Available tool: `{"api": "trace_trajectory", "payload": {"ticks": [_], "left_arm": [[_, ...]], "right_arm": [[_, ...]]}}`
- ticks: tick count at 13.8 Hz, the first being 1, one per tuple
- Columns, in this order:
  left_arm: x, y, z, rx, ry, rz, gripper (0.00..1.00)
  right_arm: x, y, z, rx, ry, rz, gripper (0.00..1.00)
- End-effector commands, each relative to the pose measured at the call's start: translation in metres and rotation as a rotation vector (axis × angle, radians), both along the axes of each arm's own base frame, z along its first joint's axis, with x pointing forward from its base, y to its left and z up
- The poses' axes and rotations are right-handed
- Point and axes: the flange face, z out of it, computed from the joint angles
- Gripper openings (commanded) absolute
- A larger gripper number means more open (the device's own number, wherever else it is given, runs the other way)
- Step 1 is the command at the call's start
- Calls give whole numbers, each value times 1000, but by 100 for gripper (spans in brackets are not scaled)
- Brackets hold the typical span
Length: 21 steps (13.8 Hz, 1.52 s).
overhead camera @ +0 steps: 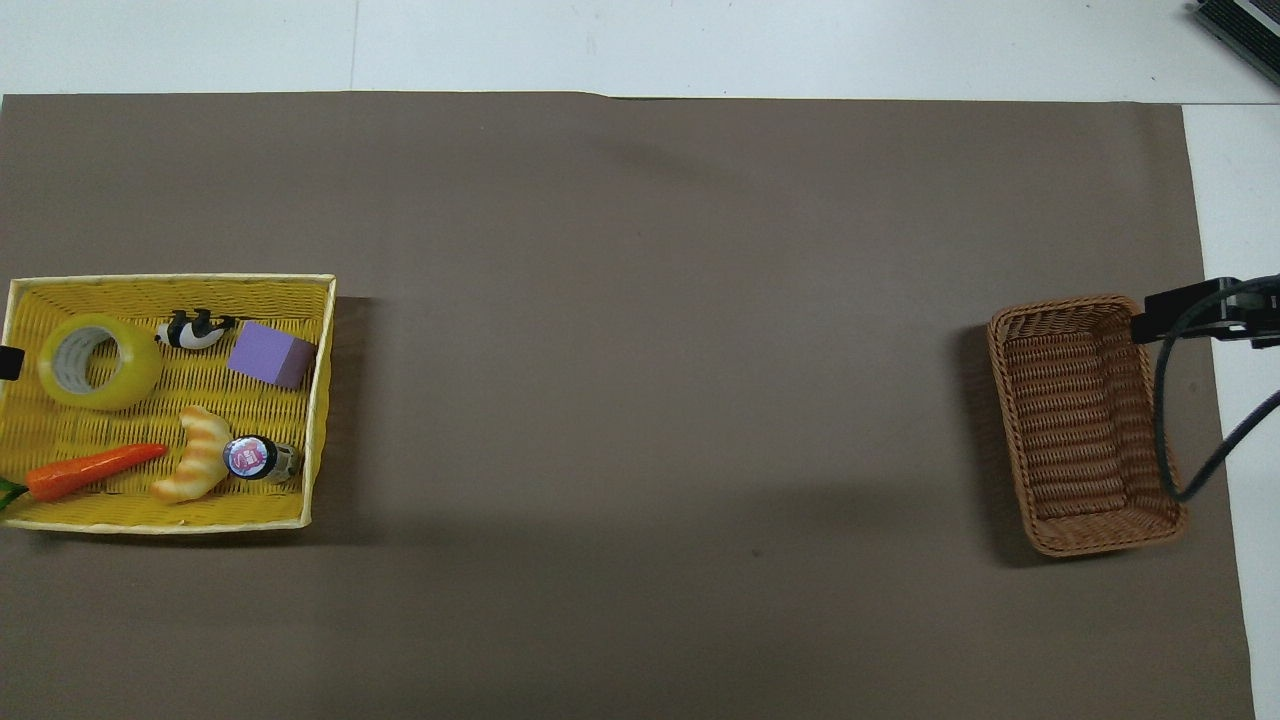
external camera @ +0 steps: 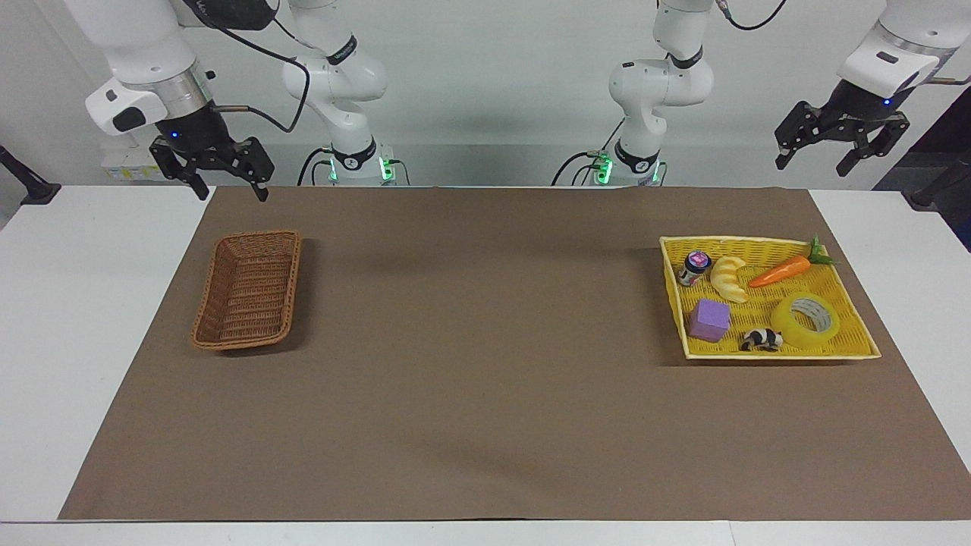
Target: Move tape to another basket
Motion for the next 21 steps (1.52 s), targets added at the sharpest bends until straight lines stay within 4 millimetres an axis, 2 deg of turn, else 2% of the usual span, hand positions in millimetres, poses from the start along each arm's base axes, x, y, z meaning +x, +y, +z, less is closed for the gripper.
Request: {"api": "trace_trajectory", "payload": {"ticks": [1,3,4,6,7,11,13,16,19,21], "left_arm": [[4,14,-20,4,-35,9,100],[12,39,-50,10,-46,-29,100],[14,43,-65,13,-50,-59,100],[21,73,-93,23,-63,-82,100],[24,79,-110,28,-72,-116,100],[37,136,-177,55,-84,-129,100],[48,158,-203,72,-98,-148,100],[62,187,-254,81,-97,-130,100],[74,196,-295,88,-96,-129,100],[77,198,-309,91,-95,-133,100]], "right_arm": [[-10,5,-7,18,-3,26,100],[-10,8,-8,30,-7,23,100],[-10,10,-10,75,-8,23,100],[-12,12,-13,119,-2,18,100],[-12,16,-18,138,3,23,100],[-3,40,-53,235,-25,24,100],[1,61,-72,275,-22,38,100],[1,87,-94,371,-11,25,100],[0,100,-92,468,-12,9,100],[2,106,-88,560,-24,-20,100]]}}
